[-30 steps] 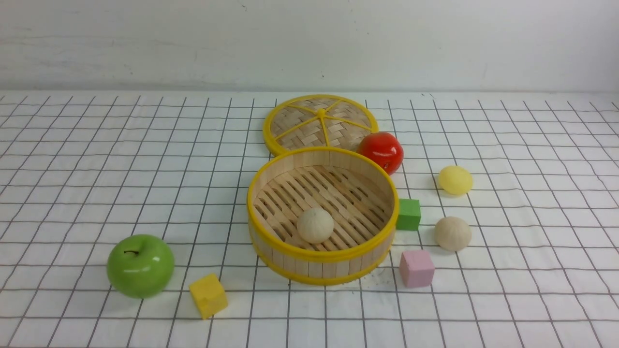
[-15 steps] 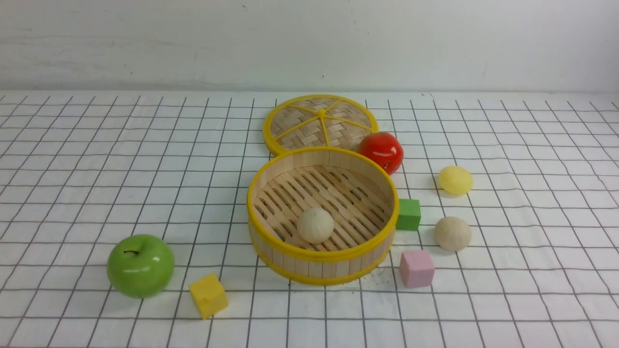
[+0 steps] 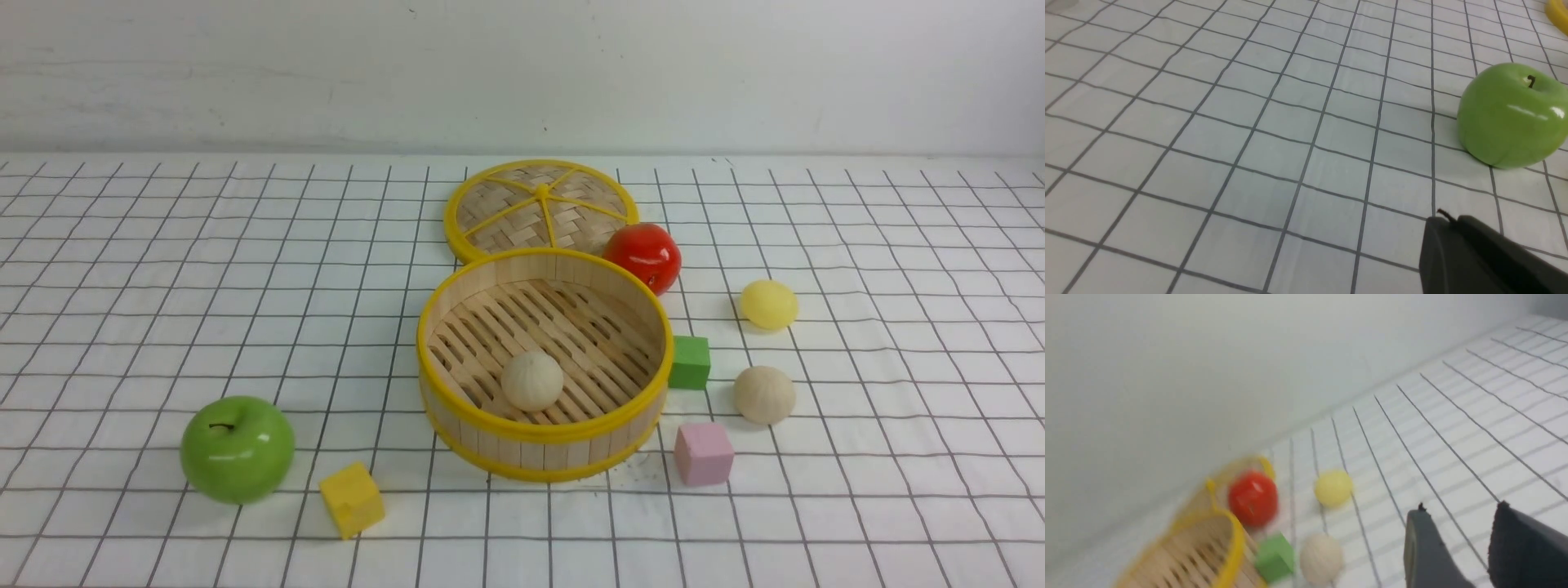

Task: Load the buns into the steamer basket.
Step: Use the right arm to grab a steamed stuffed bun

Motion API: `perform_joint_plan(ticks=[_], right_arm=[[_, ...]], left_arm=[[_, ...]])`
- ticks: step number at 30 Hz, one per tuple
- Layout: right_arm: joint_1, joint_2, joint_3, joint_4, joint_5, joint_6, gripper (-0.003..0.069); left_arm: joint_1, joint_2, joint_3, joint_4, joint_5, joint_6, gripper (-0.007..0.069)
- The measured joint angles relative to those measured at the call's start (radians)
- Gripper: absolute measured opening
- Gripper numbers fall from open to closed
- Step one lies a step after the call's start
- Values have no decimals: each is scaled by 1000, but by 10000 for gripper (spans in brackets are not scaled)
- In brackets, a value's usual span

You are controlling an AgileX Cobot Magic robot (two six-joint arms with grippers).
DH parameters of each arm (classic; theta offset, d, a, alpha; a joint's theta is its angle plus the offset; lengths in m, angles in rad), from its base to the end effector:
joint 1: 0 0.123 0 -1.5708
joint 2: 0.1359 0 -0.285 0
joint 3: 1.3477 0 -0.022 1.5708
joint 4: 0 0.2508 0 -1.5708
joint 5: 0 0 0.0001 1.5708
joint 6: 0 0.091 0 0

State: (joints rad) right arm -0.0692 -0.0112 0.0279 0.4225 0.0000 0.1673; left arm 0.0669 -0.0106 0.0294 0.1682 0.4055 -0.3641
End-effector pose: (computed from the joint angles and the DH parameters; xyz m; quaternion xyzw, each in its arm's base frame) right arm 0.0565 -0.0039 0.2044 0.2206 0.6451 0.1883 0.7069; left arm 0.0512 0.0095 0.1680 -0.1310 0.8034 -0.0145 0.5807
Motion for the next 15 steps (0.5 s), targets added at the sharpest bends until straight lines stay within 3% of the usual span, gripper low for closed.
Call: perform_joint_plan(ticks=[5, 8, 13, 15], right_arm=[[0, 0, 0, 41, -168, -33, 239], [0, 0, -12, 41, -177, -46, 239], [0, 8, -191, 40, -43, -51, 239], [0, 94, -387, 18, 104, -55, 239]], left_arm=[[0, 0, 0, 0, 0, 0, 17], [0, 0, 0, 0, 0, 0, 17], [0, 0, 0, 0, 0, 0, 17], [0, 0, 0, 0, 0, 0, 17]])
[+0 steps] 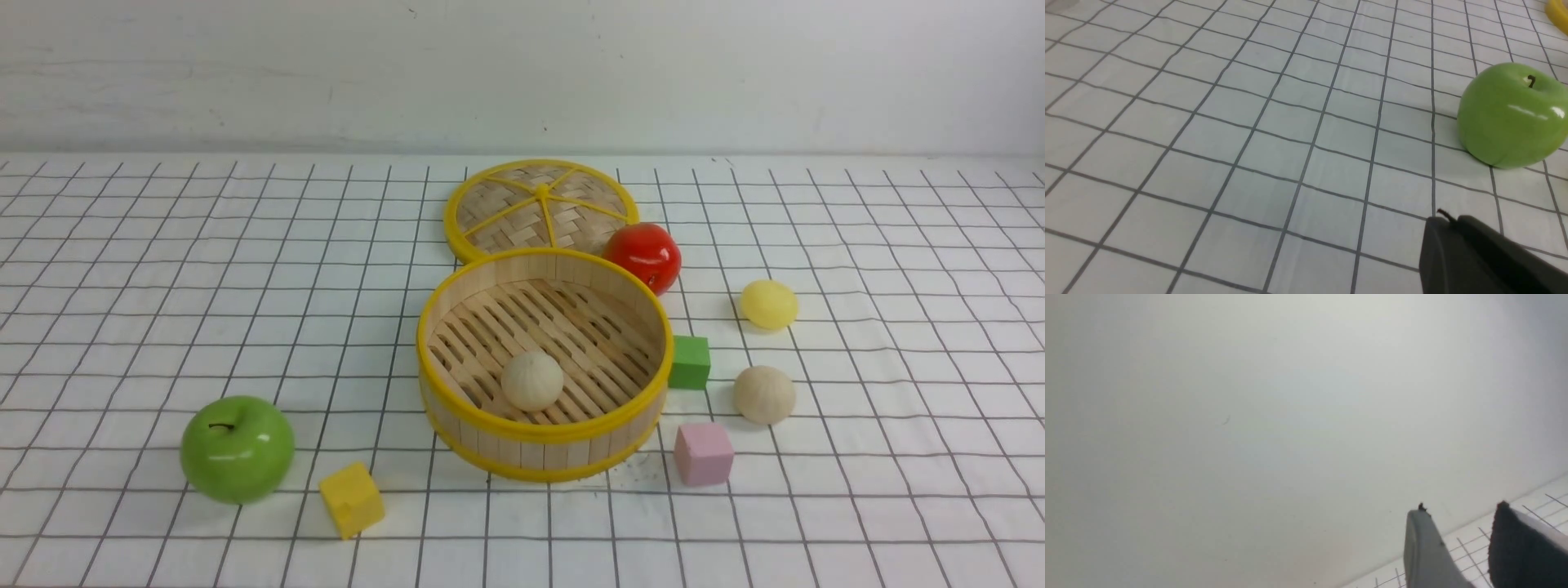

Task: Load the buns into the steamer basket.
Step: Use the right arm to grab a steamed stuffed bun

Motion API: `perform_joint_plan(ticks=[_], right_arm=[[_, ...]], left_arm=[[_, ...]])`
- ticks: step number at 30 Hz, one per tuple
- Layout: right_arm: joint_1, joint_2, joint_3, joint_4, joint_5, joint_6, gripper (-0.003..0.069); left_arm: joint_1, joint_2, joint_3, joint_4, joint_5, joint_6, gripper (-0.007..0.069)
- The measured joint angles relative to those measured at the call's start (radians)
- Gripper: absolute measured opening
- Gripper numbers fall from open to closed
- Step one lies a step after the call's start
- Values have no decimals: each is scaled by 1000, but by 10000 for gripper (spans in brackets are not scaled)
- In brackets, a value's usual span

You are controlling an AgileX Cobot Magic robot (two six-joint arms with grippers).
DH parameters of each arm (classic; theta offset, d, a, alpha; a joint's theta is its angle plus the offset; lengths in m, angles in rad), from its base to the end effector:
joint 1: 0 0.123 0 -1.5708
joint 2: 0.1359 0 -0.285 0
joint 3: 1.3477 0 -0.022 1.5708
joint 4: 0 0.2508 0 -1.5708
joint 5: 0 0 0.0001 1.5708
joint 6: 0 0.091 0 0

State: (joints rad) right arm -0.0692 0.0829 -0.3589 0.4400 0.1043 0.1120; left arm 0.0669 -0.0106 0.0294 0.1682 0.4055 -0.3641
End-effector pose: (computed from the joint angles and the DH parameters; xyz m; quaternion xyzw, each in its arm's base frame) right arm 0.0363 0.0016 0.3186 0.1678 0.5824 0.2024 0.7692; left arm 0.0512 0.0095 0.1680 -0.1310 0.8034 -0.0145 0.5807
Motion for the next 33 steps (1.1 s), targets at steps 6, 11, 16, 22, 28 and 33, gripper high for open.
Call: perform_joint_plan(ticks=[6, 11, 16, 22, 28, 33], right_arm=[[0, 313, -297, -129, 336, -4, 239], [0, 572, -344, -186, 439, -60, 239], [44, 778, -358, -48, 436, -228, 239], [142, 1046, -472, 46, 549, -444, 239], [224, 1335, -685, -4, 635, -457, 269], [305, 1531, -856, -186, 667, -297, 320]], left_arm=[[0, 0, 0, 0, 0, 0, 17], [0, 0, 0, 0, 0, 0, 17], [0, 0, 0, 0, 0, 0, 17], [0, 0, 0, 0, 0, 0, 17], [0, 0, 0, 0, 0, 0, 17], [0, 0, 0, 0, 0, 0, 17]])
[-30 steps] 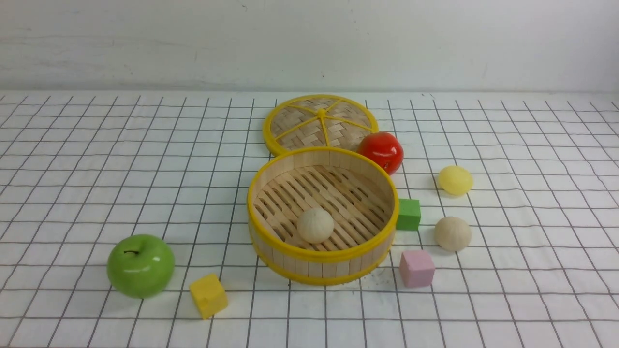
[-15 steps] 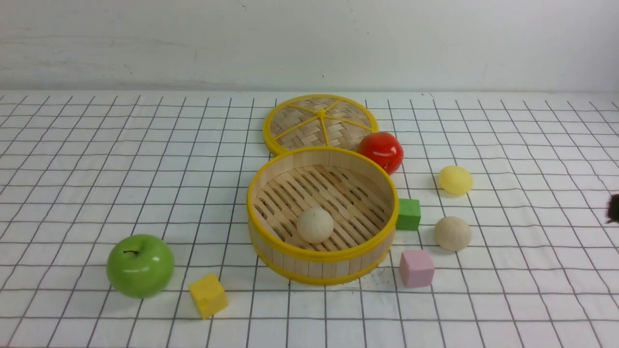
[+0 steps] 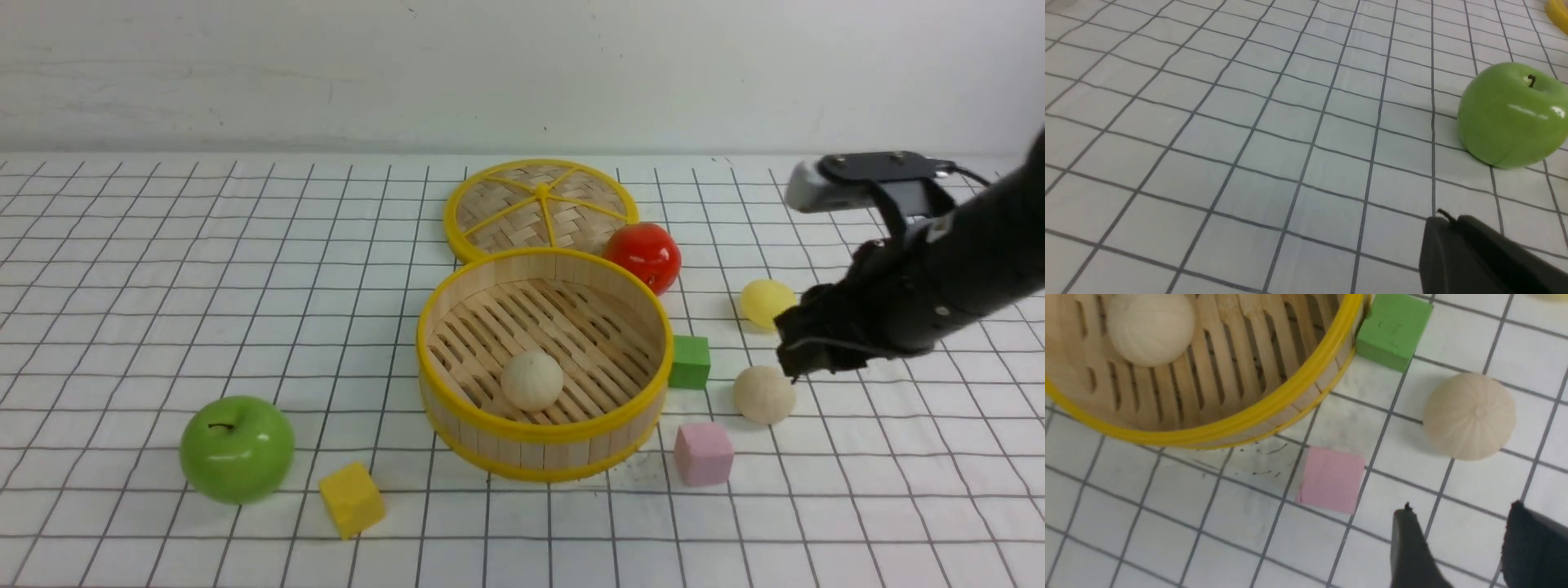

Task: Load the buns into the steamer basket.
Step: Use the right arm to grab a steamed stuffed bun

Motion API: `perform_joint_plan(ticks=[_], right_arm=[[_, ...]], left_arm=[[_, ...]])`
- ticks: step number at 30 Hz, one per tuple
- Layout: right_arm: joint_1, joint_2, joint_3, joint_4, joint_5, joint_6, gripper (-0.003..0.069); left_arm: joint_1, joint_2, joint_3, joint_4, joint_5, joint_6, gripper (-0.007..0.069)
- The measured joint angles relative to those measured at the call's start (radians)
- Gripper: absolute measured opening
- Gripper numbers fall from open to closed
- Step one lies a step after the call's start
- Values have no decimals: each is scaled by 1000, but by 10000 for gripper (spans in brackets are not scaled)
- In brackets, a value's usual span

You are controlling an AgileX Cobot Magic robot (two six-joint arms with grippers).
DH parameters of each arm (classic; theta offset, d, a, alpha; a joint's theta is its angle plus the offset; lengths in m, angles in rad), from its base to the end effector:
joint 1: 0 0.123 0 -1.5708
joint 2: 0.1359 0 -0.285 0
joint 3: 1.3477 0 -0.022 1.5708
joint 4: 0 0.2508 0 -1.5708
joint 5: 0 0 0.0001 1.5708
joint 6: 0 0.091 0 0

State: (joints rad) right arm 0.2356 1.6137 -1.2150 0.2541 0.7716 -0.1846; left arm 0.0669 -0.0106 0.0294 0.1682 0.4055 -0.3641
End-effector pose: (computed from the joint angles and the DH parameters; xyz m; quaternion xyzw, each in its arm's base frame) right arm 0.3262 0.0947 0.2690 -0.1354 0.9554 0.1137 0.2367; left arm 0.0512 0.0095 0.1680 -0.1310 0.8034 -0.0145 0.5807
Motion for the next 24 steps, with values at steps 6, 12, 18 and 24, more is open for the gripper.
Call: perform_joint_plan(ticks=[6, 12, 18, 24], right_arm=[[33, 154, -82, -155, -8, 154, 332], [33, 232, -92, -209, -89, 236, 332], [24, 260, -92, -232, -180, 282, 332], [3, 262, -93, -242, -207, 290, 332]], left_arm=[[0, 0, 0, 0, 0, 0, 17], [0, 0, 0, 0, 0, 0, 17], [0, 0, 0, 0, 0, 0, 20], [0, 0, 0, 0, 0, 0, 27]])
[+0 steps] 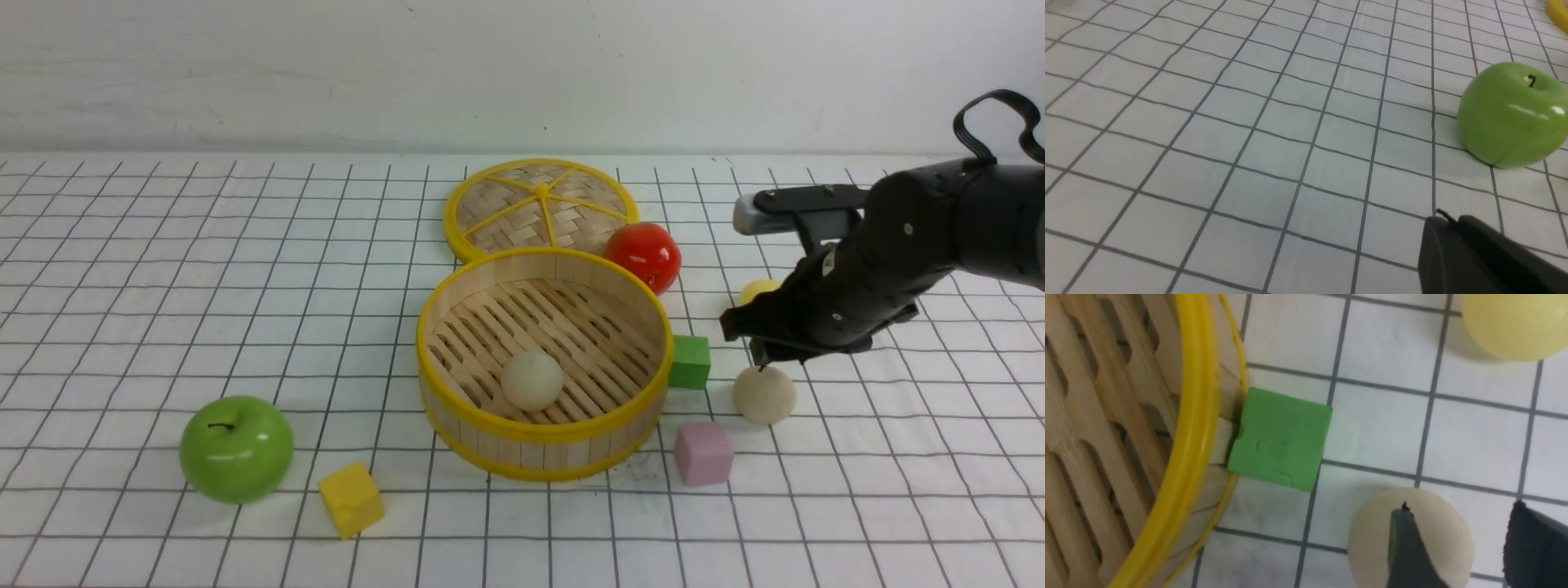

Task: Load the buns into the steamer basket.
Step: Use the right arm to grab a steamed stuffed bun, then use the right arm to put the steamed stuffed bun into the steamer

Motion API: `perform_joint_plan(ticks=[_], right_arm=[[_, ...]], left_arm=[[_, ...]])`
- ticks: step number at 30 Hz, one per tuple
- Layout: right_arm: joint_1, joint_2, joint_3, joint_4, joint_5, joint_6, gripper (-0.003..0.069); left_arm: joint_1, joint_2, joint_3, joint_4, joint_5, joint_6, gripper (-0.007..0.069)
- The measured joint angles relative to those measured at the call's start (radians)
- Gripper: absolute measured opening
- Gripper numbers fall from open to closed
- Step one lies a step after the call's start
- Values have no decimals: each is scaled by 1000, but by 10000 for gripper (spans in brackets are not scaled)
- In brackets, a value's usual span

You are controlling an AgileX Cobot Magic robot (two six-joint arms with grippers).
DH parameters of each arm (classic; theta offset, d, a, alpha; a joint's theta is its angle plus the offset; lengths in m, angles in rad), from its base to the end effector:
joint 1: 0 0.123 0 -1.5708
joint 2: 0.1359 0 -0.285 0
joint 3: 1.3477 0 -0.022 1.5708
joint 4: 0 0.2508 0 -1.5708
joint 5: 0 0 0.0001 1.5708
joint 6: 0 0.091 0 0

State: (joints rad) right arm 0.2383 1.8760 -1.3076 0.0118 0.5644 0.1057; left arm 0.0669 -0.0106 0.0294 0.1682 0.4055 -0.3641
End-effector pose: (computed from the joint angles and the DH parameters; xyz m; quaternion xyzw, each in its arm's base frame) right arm 0.3883 0.0949 0.2054 -0.0600 0.9638 0.0487 0.2550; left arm 0.0512 0.0095 0.1680 -0.1310 0.8034 -0.0145 0.5807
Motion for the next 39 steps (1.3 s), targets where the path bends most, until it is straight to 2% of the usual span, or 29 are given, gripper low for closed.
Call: perform_joint_plan(ticks=[10, 14, 17, 20, 31, 35, 39], right_arm=[[0, 61, -1, 19, 2, 4, 313], [0, 71, -3, 20, 4, 4, 230], [0, 72, -8, 24, 16, 4, 74], [0, 72, -8, 27, 33, 4, 13], [0, -17, -44, 46, 96, 4, 14], [6, -80, -110, 131, 101, -4, 14], [47, -102, -157, 264, 70, -93, 14]], left_arm=[[0, 0, 0, 0, 0, 0, 36], [0, 0, 0, 0, 0, 0, 39], [0, 0, 0, 0, 0, 0, 39], [0, 0, 0, 0, 0, 0, 44], [0, 0, 0, 0, 0, 0, 61], [0, 0, 0, 0, 0, 0, 66], [0, 0, 0, 0, 0, 0, 71]])
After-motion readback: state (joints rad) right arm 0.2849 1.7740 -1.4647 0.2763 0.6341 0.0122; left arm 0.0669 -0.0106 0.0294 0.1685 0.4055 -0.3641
